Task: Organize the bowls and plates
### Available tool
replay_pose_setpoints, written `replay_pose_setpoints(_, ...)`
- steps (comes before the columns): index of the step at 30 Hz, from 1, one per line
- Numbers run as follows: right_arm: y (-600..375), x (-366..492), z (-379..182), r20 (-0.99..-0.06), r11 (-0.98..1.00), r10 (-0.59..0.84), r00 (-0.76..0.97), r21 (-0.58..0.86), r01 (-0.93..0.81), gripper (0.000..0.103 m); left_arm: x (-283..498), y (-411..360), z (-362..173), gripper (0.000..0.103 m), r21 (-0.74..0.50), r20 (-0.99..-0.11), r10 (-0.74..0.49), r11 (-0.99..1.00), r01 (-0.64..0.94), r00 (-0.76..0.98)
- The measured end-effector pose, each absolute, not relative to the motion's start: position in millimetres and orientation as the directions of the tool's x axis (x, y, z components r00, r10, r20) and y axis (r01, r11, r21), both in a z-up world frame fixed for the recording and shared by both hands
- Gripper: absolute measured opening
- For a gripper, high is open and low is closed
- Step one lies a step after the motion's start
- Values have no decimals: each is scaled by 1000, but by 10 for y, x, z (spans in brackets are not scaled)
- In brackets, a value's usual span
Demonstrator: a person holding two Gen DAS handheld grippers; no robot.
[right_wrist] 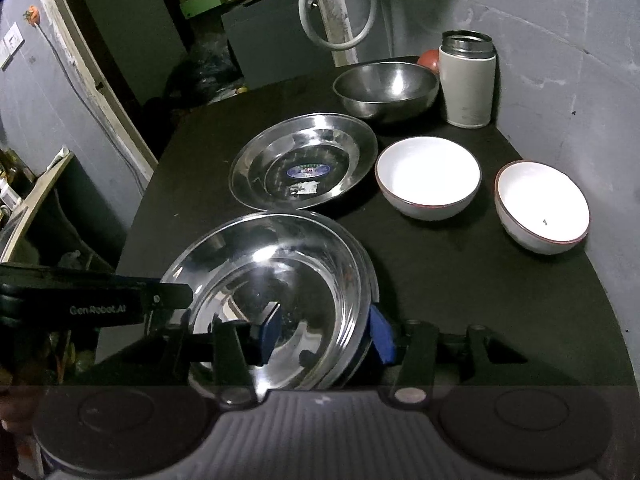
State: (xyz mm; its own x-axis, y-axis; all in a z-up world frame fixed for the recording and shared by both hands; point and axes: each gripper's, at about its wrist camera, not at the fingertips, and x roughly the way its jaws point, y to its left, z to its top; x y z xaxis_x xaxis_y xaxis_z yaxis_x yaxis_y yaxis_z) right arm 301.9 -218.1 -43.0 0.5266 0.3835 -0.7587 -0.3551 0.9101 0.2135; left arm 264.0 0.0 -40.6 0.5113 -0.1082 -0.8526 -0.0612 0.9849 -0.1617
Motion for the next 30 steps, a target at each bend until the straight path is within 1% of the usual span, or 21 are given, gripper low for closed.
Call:
replay_pose_setpoints(11, -2140, 2988, -453, -762, 916, 361, 538, 183, -356, 58, 2655, 47, -433, 27, -169, -853, -121, 984, -50, 508)
replay_pose_setpoints(12, -2138, 2981, -451, -760, 916, 361, 541, 182, -356, 59, 2656, 55, -429, 28, -168, -853, -119, 985, -51, 509)
replay_pose_setpoints(14, -2132, 2970, -436, -752, 914, 369, 546, 185, -362, 63, 2659, 77, -414, 33, -166, -850, -116, 985, -53, 513)
replay_pose_setpoints(17, -2116, 2959, -414, -746, 913, 369, 555, 180, -365, 68, 2654, 128, -372, 42, -163, -842, -109, 985, -56, 529)
replay_pose_setpoints(19, -2109, 2955, -403, -742, 914, 369, 559, 180, -364, 72, 2656, 167, -341, 55, -160, -835, -102, 985, -62, 542)
replay_pose_setpoints(20, -2107, 2956, -396, -740, 914, 370, 562, 182, -362, 75, 2657, 194, -321, 60, -157, -829, -95, 985, -67, 551)
replay_pose_setpoints(21, -2105, 2956, -389, -737, 915, 371, 565, 184, -360, 77, 2658, 219, -304, 70, -154, -825, -88, 986, -72, 559)
replay_pose_setpoints(22, -2102, 2958, -379, -733, 915, 372, 570, 186, -358, 81, 2658, 246, -287, 79, -150, -818, -79, 986, -79, 570)
replay_pose_setpoints(23, -2096, 2962, -369, -729, 915, 373, 574, 187, -357, 83, 2666, 281, -267, 82, -147, -811, -70, 985, -87, 581)
replay_pose_setpoints(25, -2088, 2975, -347, -720, 916, 376, 584, 191, -353, 87, 2678, 344, -243, 92, -143, -802, -51, 984, -107, 595)
replay_pose_setpoints(26, -2083, 2993, -337, -717, 916, 376, 587, 192, -352, 89, 2697, 387, -232, 95, -140, -799, -39, 982, -124, 600)
replay_pose_setpoints(27, -2076, 3004, -329, -714, 916, 377, 590, 193, -351, 91, 2714, 421, -227, 99, -140, -798, -29, 981, -137, 602)
replay_pose_setpoints(30, -2055, 3047, -316, -702, 917, 380, 602, 200, -346, 99, 2779, 527, -229, 101, -151, -794, -17, 974, -170, 607)
